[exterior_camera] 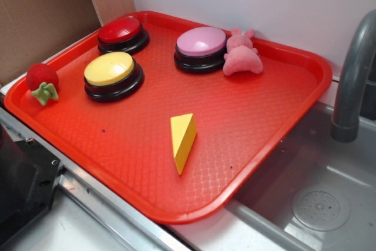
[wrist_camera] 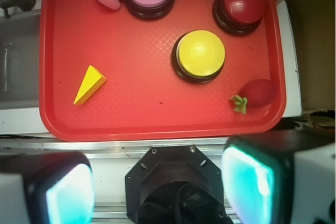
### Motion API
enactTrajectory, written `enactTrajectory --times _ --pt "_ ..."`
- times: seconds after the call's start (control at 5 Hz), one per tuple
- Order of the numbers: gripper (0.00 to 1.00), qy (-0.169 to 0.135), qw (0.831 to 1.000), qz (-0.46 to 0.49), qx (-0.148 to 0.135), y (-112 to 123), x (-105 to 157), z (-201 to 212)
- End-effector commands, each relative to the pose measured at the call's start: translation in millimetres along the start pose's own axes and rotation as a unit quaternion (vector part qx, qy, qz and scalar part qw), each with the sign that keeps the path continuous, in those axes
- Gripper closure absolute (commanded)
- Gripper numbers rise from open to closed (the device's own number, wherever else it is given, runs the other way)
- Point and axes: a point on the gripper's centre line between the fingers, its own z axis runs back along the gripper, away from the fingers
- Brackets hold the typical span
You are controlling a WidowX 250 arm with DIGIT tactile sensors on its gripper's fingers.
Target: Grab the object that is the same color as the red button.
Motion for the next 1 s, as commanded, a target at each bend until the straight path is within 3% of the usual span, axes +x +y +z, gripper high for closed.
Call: enactTrajectory --times 0.0,0.2,0.4,0.6,0.8 --pt "0.00 0.000 1.000 0.000 0.000 0 0 0" --pt "0.00 0.001 0.996 0.089 -0.004 27 12 -9" --pt "0.00 -0.013 0.982 0.189 -0.001 43 17 -19" --pt "0.00 -0.021 0.963 0.267 0.013 63 23 -32" --pt "0.00 -0.033 0.931 0.362 0.032 96 25 -50"
